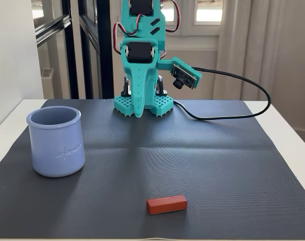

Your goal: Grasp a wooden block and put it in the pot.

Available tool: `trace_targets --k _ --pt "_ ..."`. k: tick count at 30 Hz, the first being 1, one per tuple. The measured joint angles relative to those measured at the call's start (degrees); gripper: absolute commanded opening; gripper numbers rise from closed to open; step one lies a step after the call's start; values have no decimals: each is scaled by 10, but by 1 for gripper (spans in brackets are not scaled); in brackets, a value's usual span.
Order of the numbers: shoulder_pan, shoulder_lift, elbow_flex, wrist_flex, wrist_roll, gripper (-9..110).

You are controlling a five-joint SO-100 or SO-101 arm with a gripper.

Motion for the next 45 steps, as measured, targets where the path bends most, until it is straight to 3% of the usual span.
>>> trace_targets --k 27,45 --pt "-114 -642 -467 0 -68 0" --pt "-127 -807 -650 0 51 1"
